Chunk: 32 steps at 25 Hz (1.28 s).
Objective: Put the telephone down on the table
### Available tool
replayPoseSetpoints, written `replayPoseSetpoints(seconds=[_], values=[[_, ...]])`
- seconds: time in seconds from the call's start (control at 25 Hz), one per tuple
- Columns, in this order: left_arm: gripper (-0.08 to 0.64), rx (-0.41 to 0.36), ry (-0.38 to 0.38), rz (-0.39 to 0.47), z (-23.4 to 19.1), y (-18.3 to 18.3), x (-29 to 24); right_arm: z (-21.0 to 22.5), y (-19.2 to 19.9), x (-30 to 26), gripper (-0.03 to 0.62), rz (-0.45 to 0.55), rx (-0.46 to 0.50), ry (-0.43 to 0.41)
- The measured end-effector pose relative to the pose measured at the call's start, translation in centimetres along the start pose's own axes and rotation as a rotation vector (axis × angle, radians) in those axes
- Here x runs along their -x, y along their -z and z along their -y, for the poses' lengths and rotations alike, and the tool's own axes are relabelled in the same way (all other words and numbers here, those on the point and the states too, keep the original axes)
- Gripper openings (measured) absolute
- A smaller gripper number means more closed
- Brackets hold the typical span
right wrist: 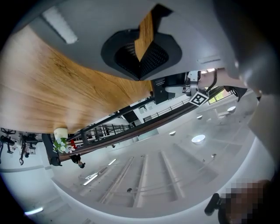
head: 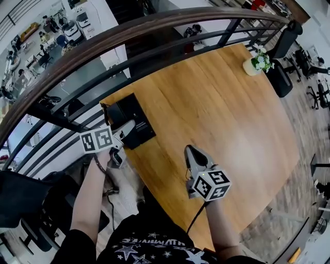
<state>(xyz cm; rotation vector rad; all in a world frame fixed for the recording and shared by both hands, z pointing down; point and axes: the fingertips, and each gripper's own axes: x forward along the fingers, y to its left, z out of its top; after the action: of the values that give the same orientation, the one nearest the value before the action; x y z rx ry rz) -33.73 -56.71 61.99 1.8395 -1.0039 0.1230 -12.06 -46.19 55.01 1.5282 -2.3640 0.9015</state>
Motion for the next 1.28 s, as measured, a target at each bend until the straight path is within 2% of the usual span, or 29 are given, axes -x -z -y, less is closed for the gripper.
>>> replayPoseSetpoints(seconds=[0.12,0.24,0.56,0.88,1.28], values=[[0.285,0.032,0.023,-0.010,0.0,0.3,-0.7,0.7,0.0,0.2,0.003,0.000,-0.007,0.012],[0.285,0.004,0.020,-0.052,-0.2,0.7,-0.8,0.5,0.1,0.2,0.003,0.000,-0.011,0.017],[0.261,-0.010,0.043,-0.054,-0.2,0.8,-0.8,0.7,0.4,0.0,0.003,-0.007,-0.013,0.014],[0.225,0.076,0.088,-0.015,-0.1,1.3,-0.3,1.1,0.2,-0.2,0.003,-0.012,-0.013,0.007],[0.201,0.037,0.127,-0.013,1.3,1.2,0.3,0.9,0.0,0.2,0.003,-0.008,-0.017,-0.002]])
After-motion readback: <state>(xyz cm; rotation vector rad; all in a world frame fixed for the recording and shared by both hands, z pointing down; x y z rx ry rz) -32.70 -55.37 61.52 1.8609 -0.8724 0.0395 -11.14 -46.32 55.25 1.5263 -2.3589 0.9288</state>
